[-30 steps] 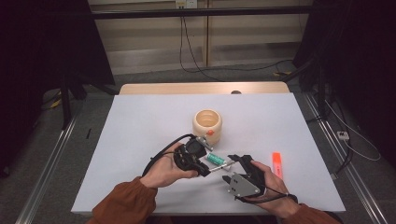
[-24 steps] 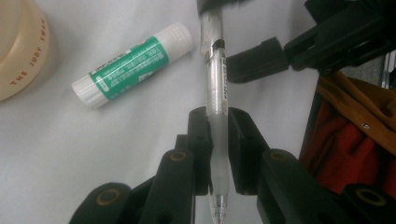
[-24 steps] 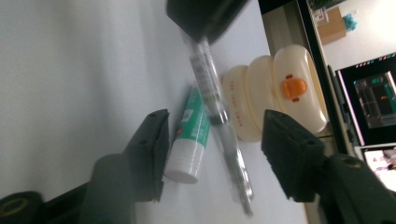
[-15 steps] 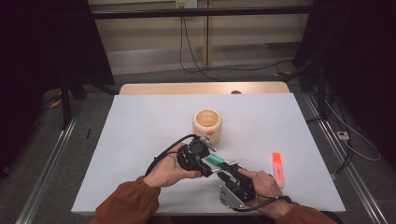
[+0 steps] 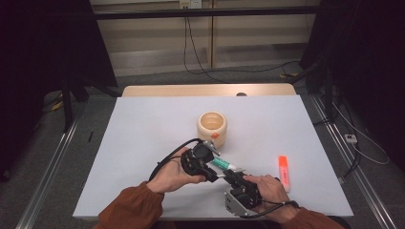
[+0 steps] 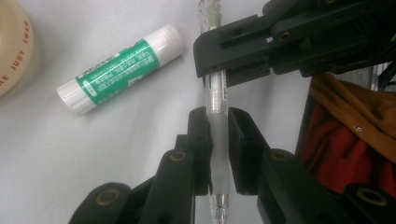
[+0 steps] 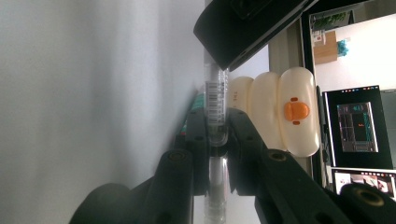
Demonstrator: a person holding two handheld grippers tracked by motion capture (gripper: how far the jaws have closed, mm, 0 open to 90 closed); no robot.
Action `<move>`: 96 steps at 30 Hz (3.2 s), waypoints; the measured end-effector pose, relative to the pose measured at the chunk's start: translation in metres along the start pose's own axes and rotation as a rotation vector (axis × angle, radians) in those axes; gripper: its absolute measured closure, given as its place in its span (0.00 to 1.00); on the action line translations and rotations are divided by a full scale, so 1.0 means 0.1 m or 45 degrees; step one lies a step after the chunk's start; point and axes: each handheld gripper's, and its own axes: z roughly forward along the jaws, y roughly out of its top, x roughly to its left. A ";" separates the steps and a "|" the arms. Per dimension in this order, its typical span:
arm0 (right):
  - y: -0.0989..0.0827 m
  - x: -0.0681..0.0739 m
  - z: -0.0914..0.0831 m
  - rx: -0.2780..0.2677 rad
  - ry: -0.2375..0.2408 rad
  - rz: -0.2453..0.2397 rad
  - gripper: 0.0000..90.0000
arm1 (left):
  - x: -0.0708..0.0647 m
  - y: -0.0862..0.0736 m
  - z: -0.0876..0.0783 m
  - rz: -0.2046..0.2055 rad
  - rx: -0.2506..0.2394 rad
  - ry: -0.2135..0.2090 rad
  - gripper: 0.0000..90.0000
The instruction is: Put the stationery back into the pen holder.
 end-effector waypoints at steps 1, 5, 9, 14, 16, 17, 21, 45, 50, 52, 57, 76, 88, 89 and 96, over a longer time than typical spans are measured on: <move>0.00 -0.01 0.00 -0.012 0.001 -0.014 0.89 | 0.00 -0.01 0.00 0.004 -0.006 -0.001 0.89; -0.02 -0.05 -0.02 -0.023 0.002 0.012 0.90 | -0.01 -0.08 0.00 -0.012 -0.023 0.068 0.63; -0.09 -0.12 -0.04 -0.026 0.014 0.066 0.89 | 0.04 -0.20 -0.05 -0.043 -0.076 0.123 0.50; -0.22 -0.18 -0.01 -0.026 0.058 0.184 0.89 | 0.10 -0.35 -0.16 -0.090 -0.136 0.149 0.32; -0.26 -0.20 -0.02 -0.019 0.064 0.282 0.89 | 0.10 -0.43 -0.17 -0.099 -0.171 0.171 0.29; -0.30 -0.25 -0.03 -0.021 0.080 0.263 0.89 | 0.10 -0.47 -0.18 -0.107 -0.184 0.181 0.27; -0.41 -0.33 -0.01 -0.034 0.089 0.540 0.89 | 0.11 -0.59 -0.18 -0.164 -0.264 0.205 0.19; -0.82 -0.79 0.14 -0.326 0.213 1.433 0.89 | 0.14 -1.21 -0.19 -0.235 -0.444 0.346 0.07; -0.77 -0.88 0.22 -0.384 0.162 1.472 0.89 | 0.10 -1.32 -0.24 -0.228 -0.492 0.418 0.07; -0.74 -0.94 0.26 -0.410 0.162 1.480 0.89 | 0.10 -1.36 -0.27 -0.240 -0.522 0.448 0.07; -0.68 -1.10 0.36 -0.449 0.145 1.514 0.89 | 0.09 -1.48 -0.30 -0.255 -0.569 0.492 0.07; -0.63 -1.54 0.92 -0.523 0.055 1.635 0.89 | 0.21 -1.67 -0.32 -0.324 -0.711 0.576 0.06; -0.70 -1.49 1.24 -0.487 0.072 1.637 0.89 | 0.20 -1.68 -0.33 -0.326 -0.735 0.557 0.06; -0.69 -1.47 1.25 -0.478 0.072 1.626 0.89 | 0.20 -1.68 -0.33 -0.330 -0.737 0.556 0.06; -0.70 -1.35 1.34 -0.449 0.093 1.604 0.89 | 0.19 -1.66 -0.32 -0.315 -0.734 0.556 0.06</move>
